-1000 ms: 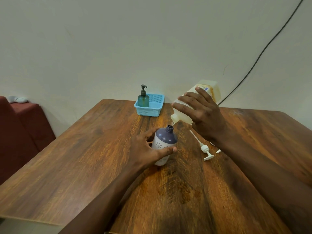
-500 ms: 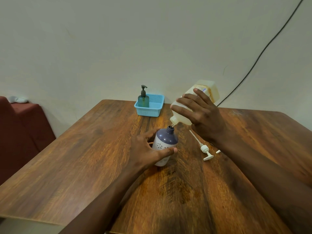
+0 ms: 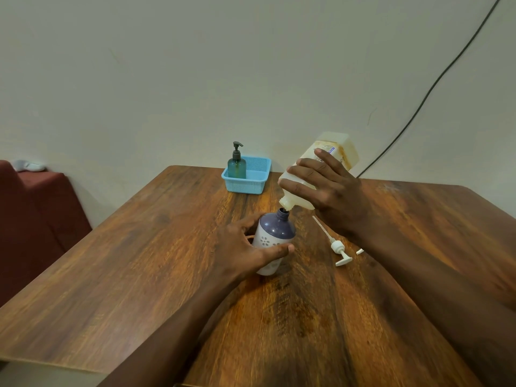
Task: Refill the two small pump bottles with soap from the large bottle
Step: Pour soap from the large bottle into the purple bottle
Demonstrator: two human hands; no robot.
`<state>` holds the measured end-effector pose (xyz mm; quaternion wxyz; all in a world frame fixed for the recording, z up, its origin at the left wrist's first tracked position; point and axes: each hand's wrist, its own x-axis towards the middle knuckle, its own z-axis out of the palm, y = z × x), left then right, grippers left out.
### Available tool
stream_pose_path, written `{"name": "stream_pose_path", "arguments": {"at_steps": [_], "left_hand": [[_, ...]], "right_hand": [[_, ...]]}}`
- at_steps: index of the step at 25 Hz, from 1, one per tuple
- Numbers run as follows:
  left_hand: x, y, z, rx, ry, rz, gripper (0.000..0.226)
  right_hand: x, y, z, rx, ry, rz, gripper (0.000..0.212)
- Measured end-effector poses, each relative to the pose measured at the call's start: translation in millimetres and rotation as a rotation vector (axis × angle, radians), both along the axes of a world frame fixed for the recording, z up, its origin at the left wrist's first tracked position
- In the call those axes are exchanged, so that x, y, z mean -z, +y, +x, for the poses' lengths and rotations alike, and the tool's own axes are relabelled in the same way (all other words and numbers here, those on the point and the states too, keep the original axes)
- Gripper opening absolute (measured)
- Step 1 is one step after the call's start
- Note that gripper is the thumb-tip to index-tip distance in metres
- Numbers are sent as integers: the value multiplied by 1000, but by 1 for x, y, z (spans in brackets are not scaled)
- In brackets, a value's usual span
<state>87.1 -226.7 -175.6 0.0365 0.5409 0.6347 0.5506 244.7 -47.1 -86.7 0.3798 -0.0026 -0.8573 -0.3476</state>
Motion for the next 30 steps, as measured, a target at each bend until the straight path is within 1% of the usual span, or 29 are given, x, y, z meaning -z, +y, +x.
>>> {"name": "stream_pose_path", "arguments": {"at_steps": [3, 7, 10, 12, 14, 20, 24, 26, 28, 30], "left_hand": [[-1, 0, 0, 20, -8, -9, 68], [1, 1, -1, 5, 5, -15, 69], [1, 1, 0, 3, 18, -13, 68], [1, 1, 1, -2, 19, -12, 67], [-1, 1, 2, -11, 8, -12, 66], [-3, 3, 4, -18, 1, 7, 58], [-7, 4, 8, -20, -10, -1, 59], [-10, 4, 11, -12, -26, 13, 58], [-9, 3, 11, -9, -21, 26, 58], [-8, 3, 10, -6, -7, 27, 59]], "right_hand": [[0, 1, 1, -2, -10, 14, 42], [2, 2, 1, -17, -9, 1, 43], [7, 3, 1, -24, 24, -66, 52], [11, 4, 2, -19, 35, -169, 63], [14, 4, 3, -14, 36, -265, 69], [22, 5, 6, -22, 57, -464, 70], [29, 5, 8, -24, 121, -617, 72], [31, 6, 7, 1, 168, -763, 77], [34, 10, 3, 24, 215, -967, 85], [38, 13, -1, 44, 261, -1130, 88]]}}
